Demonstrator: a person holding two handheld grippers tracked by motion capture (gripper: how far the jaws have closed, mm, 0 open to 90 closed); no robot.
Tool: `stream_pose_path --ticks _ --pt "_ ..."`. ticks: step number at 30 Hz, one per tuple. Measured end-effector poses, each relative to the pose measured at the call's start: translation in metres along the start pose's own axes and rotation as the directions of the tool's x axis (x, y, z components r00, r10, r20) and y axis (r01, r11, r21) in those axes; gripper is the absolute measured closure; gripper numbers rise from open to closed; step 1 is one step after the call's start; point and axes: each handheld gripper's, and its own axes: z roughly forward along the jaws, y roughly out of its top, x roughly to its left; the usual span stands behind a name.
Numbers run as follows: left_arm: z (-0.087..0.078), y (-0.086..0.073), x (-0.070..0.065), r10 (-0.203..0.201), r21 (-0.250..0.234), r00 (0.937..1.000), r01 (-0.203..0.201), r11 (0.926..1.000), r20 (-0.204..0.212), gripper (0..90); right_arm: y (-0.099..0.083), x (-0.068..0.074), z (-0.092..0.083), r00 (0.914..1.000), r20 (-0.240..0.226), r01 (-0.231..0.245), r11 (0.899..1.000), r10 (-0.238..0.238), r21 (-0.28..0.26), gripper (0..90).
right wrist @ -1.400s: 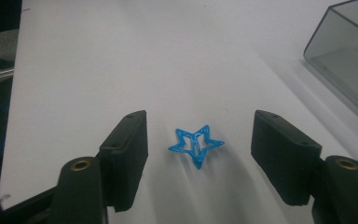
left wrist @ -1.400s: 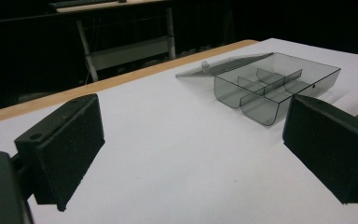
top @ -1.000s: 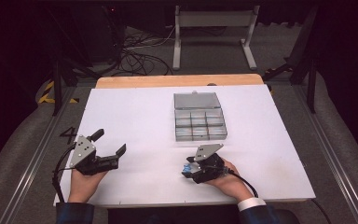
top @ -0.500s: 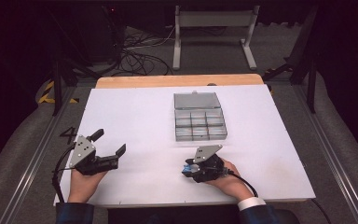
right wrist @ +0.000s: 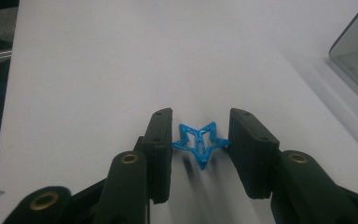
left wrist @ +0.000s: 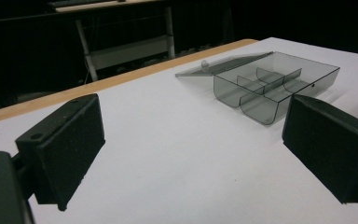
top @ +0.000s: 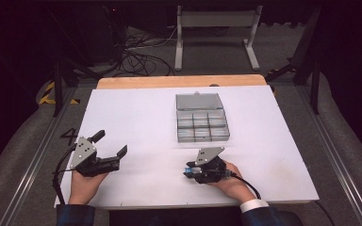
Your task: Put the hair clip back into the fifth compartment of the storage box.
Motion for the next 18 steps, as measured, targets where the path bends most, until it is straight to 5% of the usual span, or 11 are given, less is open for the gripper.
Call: stream_pose_path --ticks 18 --pt "0.0002 -0.0001 -0.0003 -0.003 -0.001 1.0000 0.003 1.0000 0.002 6.0 0.0023 -0.0044 -0.0092 0.9979 0.036 -0.051 0.996 0.053 -0.067 61.1"
